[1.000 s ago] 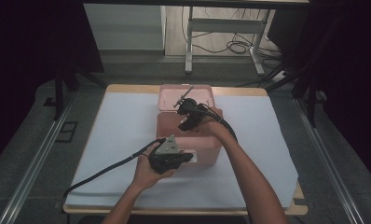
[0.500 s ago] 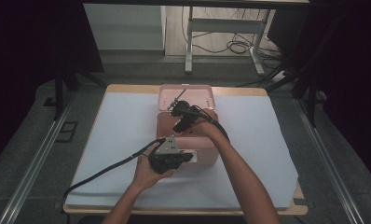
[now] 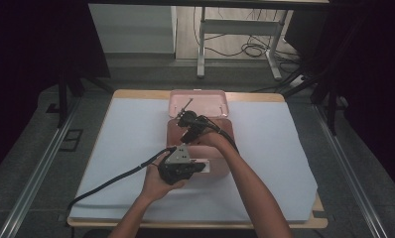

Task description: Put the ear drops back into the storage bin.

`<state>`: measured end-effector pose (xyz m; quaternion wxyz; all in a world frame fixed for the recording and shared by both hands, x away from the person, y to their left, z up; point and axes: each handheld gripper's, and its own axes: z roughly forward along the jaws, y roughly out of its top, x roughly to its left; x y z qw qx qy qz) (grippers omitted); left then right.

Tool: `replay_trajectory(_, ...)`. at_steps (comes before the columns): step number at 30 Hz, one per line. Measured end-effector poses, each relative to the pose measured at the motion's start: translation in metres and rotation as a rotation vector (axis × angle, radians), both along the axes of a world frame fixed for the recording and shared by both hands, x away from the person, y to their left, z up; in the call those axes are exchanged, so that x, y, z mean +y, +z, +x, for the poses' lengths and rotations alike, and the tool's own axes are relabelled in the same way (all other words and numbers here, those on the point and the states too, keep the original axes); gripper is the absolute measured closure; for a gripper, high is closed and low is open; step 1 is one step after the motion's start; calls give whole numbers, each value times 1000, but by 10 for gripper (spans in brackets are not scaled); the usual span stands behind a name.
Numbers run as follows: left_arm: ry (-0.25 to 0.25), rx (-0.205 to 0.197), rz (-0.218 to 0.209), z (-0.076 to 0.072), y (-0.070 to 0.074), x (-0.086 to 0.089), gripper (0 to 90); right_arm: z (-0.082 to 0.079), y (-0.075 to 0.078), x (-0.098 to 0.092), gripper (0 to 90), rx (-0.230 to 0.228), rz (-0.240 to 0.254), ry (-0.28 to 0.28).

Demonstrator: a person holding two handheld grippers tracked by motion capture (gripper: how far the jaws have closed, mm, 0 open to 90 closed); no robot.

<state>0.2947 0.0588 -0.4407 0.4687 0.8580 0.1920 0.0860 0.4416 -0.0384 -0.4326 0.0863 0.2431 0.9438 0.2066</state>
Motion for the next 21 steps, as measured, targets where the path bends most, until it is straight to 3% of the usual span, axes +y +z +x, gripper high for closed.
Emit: replay_trajectory(21,-4,-2,6,0,0,0,900,7,-25,8,595,0,-62,18)
